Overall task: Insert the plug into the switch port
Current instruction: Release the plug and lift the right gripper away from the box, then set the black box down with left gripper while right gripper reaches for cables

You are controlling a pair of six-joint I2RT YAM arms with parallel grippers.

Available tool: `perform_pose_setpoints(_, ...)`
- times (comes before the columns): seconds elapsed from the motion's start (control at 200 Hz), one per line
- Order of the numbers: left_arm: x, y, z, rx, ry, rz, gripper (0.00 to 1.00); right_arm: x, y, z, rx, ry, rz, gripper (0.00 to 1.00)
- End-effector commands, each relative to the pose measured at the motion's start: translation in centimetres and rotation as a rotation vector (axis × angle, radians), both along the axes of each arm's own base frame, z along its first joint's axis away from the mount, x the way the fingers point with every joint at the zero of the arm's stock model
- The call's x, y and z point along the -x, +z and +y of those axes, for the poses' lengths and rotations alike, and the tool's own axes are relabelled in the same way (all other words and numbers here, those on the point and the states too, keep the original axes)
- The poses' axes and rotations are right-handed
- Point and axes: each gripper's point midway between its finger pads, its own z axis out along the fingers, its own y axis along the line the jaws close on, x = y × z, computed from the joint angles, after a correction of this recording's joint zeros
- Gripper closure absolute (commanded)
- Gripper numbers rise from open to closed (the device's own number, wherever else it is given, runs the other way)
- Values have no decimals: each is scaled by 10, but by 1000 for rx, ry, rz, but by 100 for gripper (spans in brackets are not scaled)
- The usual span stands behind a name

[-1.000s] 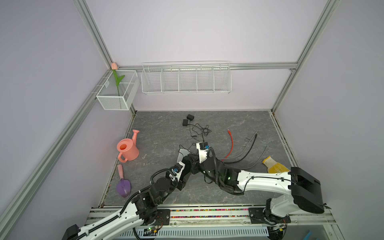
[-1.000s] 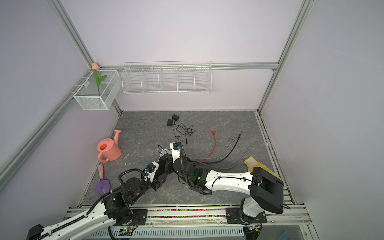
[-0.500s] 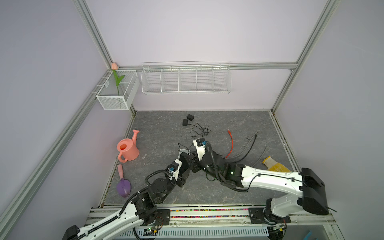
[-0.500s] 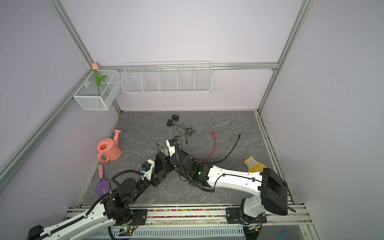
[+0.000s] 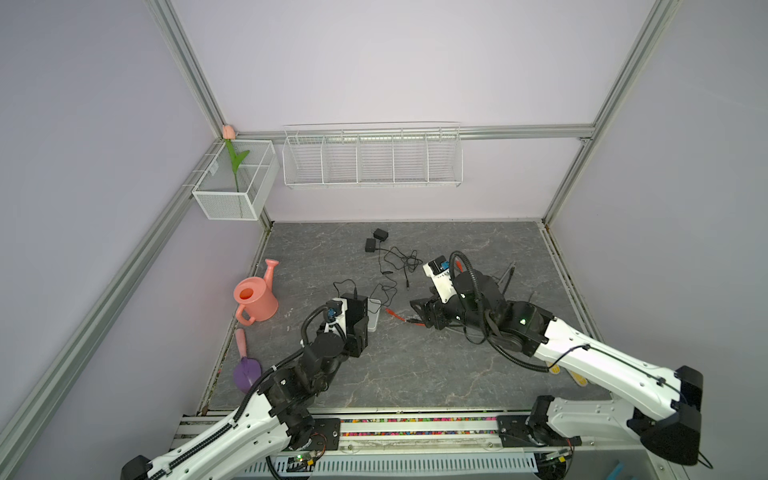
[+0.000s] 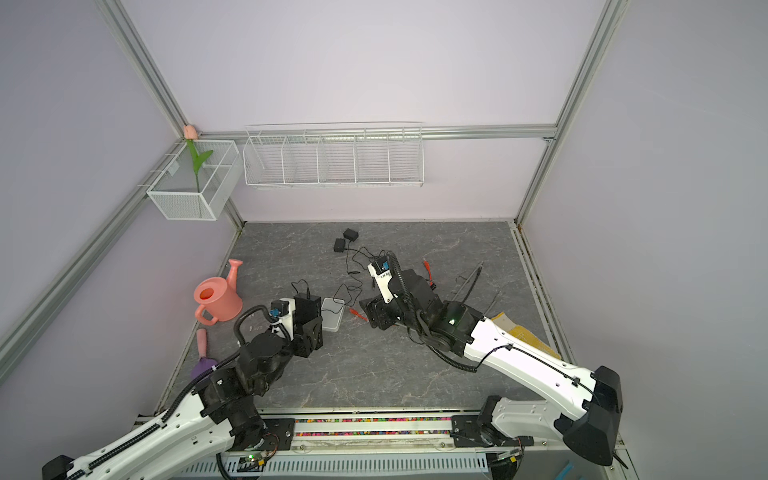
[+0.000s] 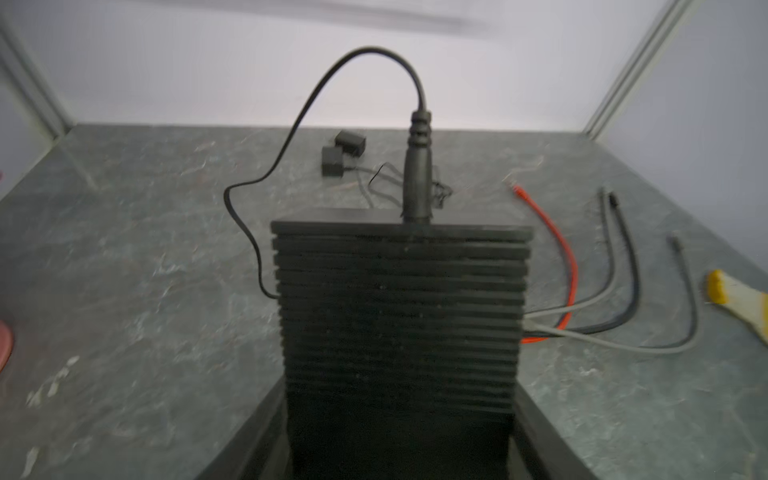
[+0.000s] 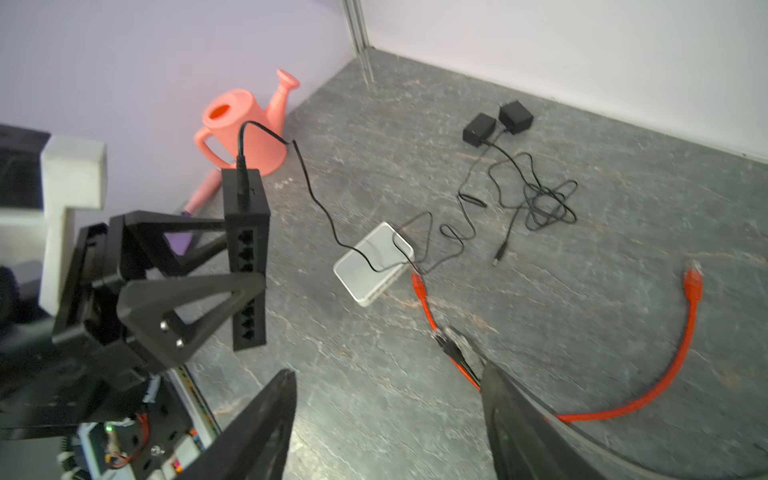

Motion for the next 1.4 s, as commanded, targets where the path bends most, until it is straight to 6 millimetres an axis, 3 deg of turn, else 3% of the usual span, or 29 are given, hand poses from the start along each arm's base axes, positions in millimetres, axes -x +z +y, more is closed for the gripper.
perform_pose_setpoints(0.0,-5,-27,15,79,94,183,100,8,-51,-1,140,75,68,33)
perform_pose_setpoints(0.08,-14,-24,16,151,94,186,100,10,-79,10,197,123,117,42)
perform_pose_setpoints(0.275,-27,32,6,217,34,60,100,16,-146,51,295,205,231,64)
perform_pose_setpoints(0.45,-28,71,4,229,8,-1,100,19,-184,97,329,257,269,67)
perform_pose_setpoints(0.555,-23,79,8,232,9,-16,100,9,-195,117,320,239,272,68)
perform_pose_setpoints(0.75,-12,75,18,229,24,-7,100,-15,-215,146,295,212,305,68)
perform_pose_setpoints(0.91,-1,79,24,266,22,-21,100,-50,-236,155,307,117,309,72)
perform_pose_setpoints(1.03,4,82,25,288,10,-28,100,-86,-237,153,288,11,289,74)
perform_pose_setpoints(1.17,6,74,19,296,-20,2,100,-109,-211,160,169,5,294,73)
perform_pose_setpoints(1.27,7,65,14,289,-37,30,100,-108,-182,156,151,31,259,73)
perform_pose_setpoints(1.395,8,46,4,253,-87,93,100,-92,-153,127,189,73,208,70)
